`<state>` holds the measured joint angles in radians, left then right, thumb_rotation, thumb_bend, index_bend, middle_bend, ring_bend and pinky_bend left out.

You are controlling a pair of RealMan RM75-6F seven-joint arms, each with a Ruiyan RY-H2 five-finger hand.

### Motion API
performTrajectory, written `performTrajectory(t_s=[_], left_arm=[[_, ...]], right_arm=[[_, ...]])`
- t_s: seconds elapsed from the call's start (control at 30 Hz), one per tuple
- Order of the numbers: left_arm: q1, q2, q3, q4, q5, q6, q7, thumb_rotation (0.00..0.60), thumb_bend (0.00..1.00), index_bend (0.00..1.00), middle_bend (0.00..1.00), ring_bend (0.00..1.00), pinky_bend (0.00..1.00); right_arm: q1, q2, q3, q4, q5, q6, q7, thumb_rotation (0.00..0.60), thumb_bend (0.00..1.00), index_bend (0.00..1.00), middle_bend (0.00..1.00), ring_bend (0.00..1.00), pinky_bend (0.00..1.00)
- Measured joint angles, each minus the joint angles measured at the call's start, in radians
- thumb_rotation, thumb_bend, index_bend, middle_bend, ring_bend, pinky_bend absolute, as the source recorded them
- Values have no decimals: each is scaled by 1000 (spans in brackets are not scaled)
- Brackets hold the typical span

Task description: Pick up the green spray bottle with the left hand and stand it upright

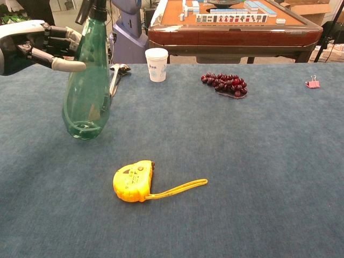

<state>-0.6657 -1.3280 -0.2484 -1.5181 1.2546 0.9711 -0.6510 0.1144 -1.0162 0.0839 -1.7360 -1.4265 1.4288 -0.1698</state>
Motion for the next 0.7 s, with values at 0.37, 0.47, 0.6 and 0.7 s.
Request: performTrajectory(t_s=[0.37,0.47,0.6,0.7], left_arm=[[27,-90,-17,181,80,47,-240,600,314,474,420,246,22],[31,-127,-16,244,94,72,-269,600,317,474,419,246,22],[35,-173,-15,310,110,104,-298,600,322,477,419,246,22],[36,-204,-12,357,121,130,-300,600,323,476,419,246,22]], right_arm=[[-2,3,1,-5,5,3,-6,600,169,253,164,114,138],[-2,3,2,-5,6,3,-9,600,170,253,164,113,138],[-2,0,3,-5,11,3,-13,600,170,253,163,114,138],[-3,0,4,-6,12,3,-14,600,170,253,163,114,138]])
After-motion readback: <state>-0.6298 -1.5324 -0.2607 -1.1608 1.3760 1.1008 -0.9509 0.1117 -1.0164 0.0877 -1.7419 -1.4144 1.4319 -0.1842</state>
